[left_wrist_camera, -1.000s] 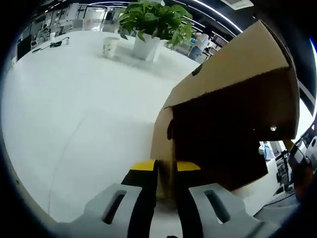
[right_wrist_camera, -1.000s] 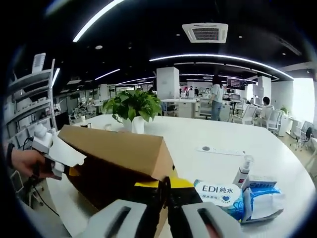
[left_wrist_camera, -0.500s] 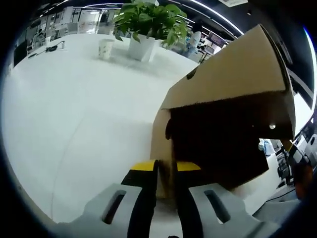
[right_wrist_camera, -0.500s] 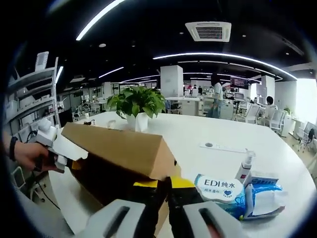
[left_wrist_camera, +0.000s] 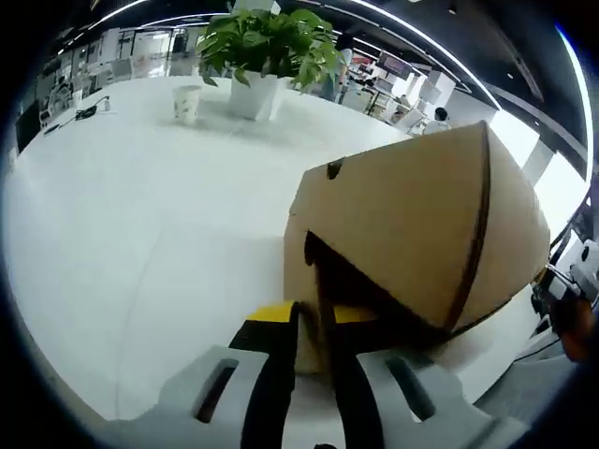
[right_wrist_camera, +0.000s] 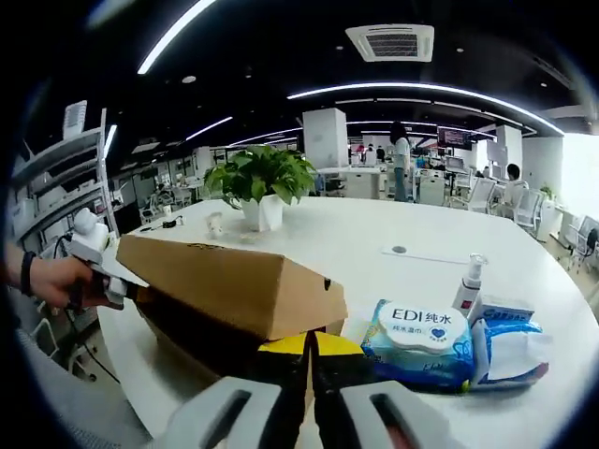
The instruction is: Operate the shoe box by opening the lid, removing the specified soft item, and placing it in the target area until the item is outside and the box remains undamaged.
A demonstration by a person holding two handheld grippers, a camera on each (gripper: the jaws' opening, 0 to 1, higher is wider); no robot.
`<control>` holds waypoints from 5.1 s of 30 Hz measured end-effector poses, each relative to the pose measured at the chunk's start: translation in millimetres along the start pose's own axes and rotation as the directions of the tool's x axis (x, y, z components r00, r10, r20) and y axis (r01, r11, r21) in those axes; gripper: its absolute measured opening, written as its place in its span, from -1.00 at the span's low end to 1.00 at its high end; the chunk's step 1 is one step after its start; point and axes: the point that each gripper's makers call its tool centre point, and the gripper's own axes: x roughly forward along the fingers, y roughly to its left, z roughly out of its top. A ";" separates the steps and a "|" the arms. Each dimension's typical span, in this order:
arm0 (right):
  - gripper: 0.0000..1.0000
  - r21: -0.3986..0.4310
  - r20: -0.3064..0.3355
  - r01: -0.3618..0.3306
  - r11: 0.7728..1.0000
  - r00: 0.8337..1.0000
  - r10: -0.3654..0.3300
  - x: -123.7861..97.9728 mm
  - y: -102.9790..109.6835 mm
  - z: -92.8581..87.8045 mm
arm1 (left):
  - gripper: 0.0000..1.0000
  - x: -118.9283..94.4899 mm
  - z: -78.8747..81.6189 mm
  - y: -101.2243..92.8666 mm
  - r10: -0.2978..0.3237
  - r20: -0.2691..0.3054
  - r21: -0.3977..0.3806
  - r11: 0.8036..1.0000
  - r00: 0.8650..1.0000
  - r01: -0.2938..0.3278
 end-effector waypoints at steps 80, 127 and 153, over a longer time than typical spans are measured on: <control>-0.39 0.300 -0.033 -0.150 0.942 0.985 0.167 2.6 14.0 -8.6 | -0.37 -63.5 36.3 -11.5 -0.062 0.132 -0.047 0.996 0.989 0.069; -0.42 0.419 -0.159 -0.045 0.907 0.980 0.122 84.5 -25.6 -7.7 | -0.41 46.0 61.6 -37.0 -0.121 -0.029 -0.096 0.988 0.992 0.118; -0.40 0.410 -0.134 -0.049 0.911 0.984 0.113 67.3 -44.7 1.9 | -0.20 46.0 64.1 -52.4 -0.148 -0.030 0.018 0.989 0.989 0.148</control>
